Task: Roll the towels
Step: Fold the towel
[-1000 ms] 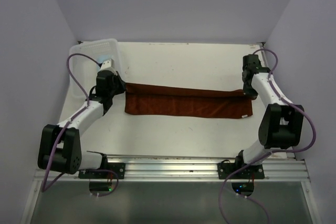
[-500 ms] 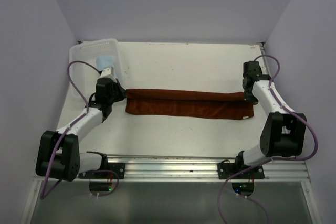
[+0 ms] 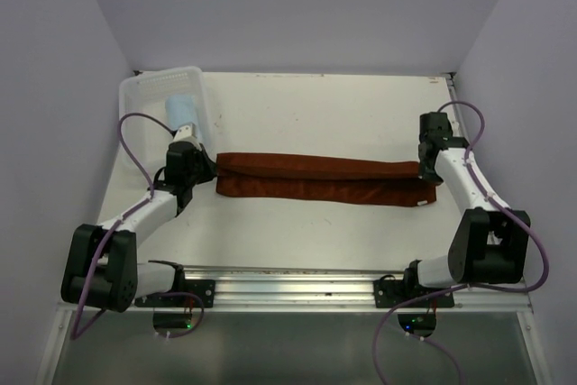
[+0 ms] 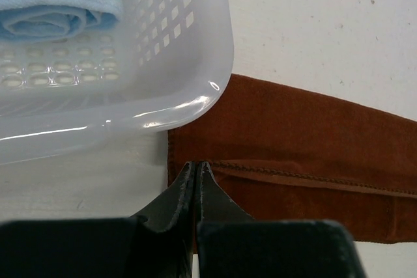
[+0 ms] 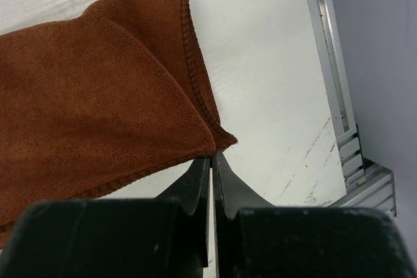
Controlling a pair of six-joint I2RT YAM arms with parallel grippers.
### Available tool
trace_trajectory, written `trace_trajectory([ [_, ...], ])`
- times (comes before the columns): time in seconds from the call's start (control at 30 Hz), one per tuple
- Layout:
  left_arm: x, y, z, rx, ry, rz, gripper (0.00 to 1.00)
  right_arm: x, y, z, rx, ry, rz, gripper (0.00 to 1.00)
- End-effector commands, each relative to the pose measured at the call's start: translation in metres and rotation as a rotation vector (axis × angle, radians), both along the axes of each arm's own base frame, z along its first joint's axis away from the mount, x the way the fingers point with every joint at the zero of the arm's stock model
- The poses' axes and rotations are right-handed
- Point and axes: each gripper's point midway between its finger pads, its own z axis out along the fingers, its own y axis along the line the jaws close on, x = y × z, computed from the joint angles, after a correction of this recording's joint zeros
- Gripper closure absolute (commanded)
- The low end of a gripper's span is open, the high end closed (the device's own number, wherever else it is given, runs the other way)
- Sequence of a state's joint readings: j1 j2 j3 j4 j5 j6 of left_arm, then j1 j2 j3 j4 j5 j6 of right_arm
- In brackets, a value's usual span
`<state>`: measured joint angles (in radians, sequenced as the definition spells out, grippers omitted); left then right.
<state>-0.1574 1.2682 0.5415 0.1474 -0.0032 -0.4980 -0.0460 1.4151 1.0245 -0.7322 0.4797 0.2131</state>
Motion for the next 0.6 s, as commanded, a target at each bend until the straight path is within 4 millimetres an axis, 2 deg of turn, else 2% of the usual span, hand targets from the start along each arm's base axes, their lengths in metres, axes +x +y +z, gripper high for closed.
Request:
trace_trajectory([
  [0.0,0.008,0.0,0.016,-0.021,-0.08,0.012,1.0,-0.005,0.001,0.003,0.013,-0.035,-0.014,1.0],
  [0.13,0.006,-0.006,0.014,-0.033,-0.078,-0.017,1.0,-0.01,0.006,0.002,0.037,-0.042,-0.014,1.0],
  [0.3,0.004,-0.008,0.016,-0.027,-0.082,-0.021,1.0,-0.019,0.014,-0.004,0.083,-0.024,-0.003,0.92],
  [0.33,0.003,-0.009,0.017,-0.027,-0.087,-0.025,0.96,-0.02,0.014,-0.004,0.084,-0.03,-0.005,0.8],
  [0.43,0.002,-0.01,0.019,-0.025,-0.089,-0.029,0.78,-0.023,0.019,-0.002,0.099,-0.042,-0.002,0.63],
  [0.5,0.0,-0.01,0.021,-0.026,-0.093,-0.027,0.66,-0.027,0.017,0.0,0.091,-0.038,-0.008,0.58],
  [0.57,-0.003,-0.012,0.022,-0.028,-0.097,-0.032,0.62,-0.028,0.015,0.008,0.079,-0.057,-0.014,0.54],
])
